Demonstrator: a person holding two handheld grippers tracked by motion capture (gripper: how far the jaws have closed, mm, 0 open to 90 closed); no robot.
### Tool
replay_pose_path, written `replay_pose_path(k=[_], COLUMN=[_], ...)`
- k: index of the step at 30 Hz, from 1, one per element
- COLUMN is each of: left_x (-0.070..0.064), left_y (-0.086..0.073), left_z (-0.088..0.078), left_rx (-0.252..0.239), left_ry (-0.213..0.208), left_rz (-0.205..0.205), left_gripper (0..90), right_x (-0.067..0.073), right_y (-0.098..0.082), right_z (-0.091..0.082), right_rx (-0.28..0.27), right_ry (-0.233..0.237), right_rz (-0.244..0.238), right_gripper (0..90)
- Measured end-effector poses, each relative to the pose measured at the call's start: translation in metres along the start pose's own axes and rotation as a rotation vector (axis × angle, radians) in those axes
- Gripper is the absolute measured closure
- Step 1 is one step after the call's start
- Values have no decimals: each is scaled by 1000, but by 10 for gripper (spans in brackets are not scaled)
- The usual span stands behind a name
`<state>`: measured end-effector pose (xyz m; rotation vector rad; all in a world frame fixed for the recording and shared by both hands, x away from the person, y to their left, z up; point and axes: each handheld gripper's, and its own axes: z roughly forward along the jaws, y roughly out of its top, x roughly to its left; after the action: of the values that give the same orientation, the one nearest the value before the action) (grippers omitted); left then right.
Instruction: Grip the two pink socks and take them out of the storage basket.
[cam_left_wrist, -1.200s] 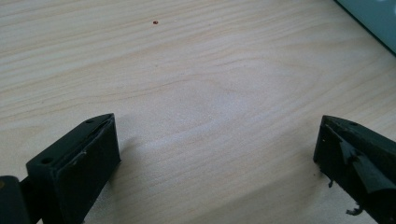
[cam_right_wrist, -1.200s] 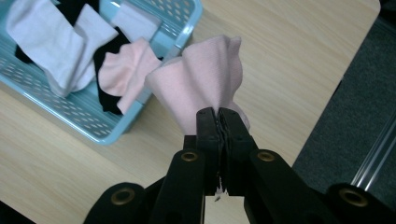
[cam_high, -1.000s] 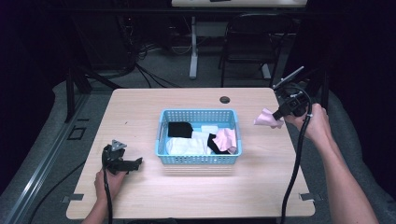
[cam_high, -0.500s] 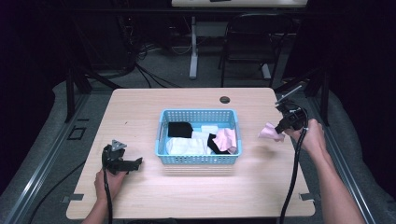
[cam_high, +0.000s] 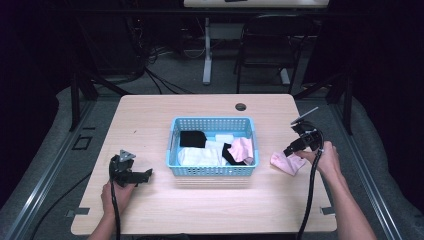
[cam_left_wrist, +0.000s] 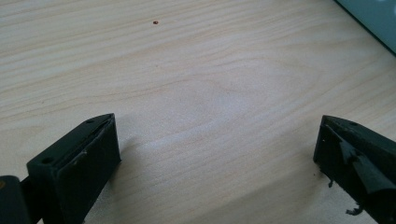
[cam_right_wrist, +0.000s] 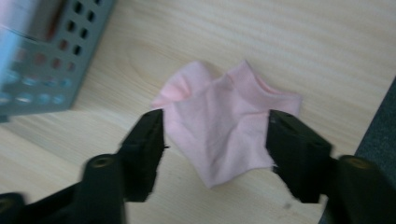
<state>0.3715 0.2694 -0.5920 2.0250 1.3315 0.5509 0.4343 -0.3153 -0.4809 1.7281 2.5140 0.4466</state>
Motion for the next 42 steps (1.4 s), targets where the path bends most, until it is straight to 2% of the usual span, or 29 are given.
replay_pose_path(k=[1, 2, 4, 5, 6, 7, 8, 9, 10, 11, 12, 14, 15, 16, 17, 20, 21, 22, 24, 25, 26, 27, 28, 29, 31, 36, 38, 41, 42], left_x=[0, 0, 0, 0, 0, 0, 0, 0, 0, 0, 0, 0, 0, 0, 0, 0, 0, 0, 0, 0, 0, 0, 0, 0, 0, 0, 0, 0, 0], left_y=[0, 0, 0, 0, 0, 0, 0, 0, 0, 0, 0, 0, 0, 0, 0, 0, 0, 0, 0, 0, 0, 0, 0, 0, 0, 0, 0, 0, 0], left_z=[0, 0, 0, 0, 0, 0, 0, 0, 0, 0, 0, 0, 0, 0, 0, 0, 0, 0, 0, 0, 0, 0, 0, 0, 0, 0, 0, 0, 0], left_rx=[0, 0, 3, 0, 3, 3, 3, 1, 1, 0, 0, 1, 1, 1, 1, 1, 1, 1, 1, 1, 1, 0, 0, 0, 0, 0, 0, 0, 0], left_ry=[0, 0, 0, 0, 0, 0, 0, 0, 0, 0, 0, 0, 0, 0, 0, 0, 0, 0, 0, 0, 0, 0, 0, 0, -1, -1, -1, 0, 0], left_rz=[0, 0, 4, 0, 4, 4, 4, 0, 0, 0, 0, 1, 1, 1, 1, 1, 1, 1, 2, 1, 1, 1, 1, 0, 1, 0, 0, 1, 1], left_gripper=[2, 2, 2, 2, 2, 2, 2, 2, 2, 2, 2, 2, 2, 2, 2, 2, 2, 2, 2, 2, 2, 2, 2, 2, 2, 2, 2, 2, 2], right_x=[3, 3, 14, 28, 36, 36, 43, 65, 65, 84, 84, 98, 113, 113, 127, 141, 141, 150, 152, 156, 156, 156, 156, 156, 154, 151, 150, 149, 148], right_y=[2, 2, 8, 16, 20, 20, 24, 35, 35, 45, 45, 54, 64, 64, 74, 83, 83, 88, 90, 93, 93, 95, 95, 96, 96, 96, 96, 95, 94], right_z=[-8, -8, -30, -49, -57, -57, -63, -74, -74, -78, -78, -76, -70, -70, -58, -42, -42, -26, -20, -4, -4, 9, 9, 19, 27, 41, 44, 48, 53], right_rx=[-16, -16, -66, -109, -126, -126, -129, -147, -147, -151, -151, -145, -129, -129, -116, -96, -96, -80, -67, -45, -45, -12, -12, 0, 17, 34, 41, 39, 62], right_ry=[5, 5, 13, 22, 30, 30, 35, 33, 33, 36, 36, 44, 49, 49, 59, 82, 82, 91, 93, 83, 83, 82, 82, 80, 73, 67, 44, 48, 43], right_rz=[-7, -7, -31, -62, -85, -85, -107, -156, -156, -202, -202, -234, -270, -270, -299, -328, -328, -343, -354, -361, -361, -359, -359, -356, -370, -360, -370, -353, -347], right_gripper=[315, 315, 279, 234, 215, 215, 205, 155, 155, 149, 149, 137, 115, 115, 108, 111, 111, 123, 127, 134, 134, 139, 139, 143, 146, 155, 164, 184, 197])
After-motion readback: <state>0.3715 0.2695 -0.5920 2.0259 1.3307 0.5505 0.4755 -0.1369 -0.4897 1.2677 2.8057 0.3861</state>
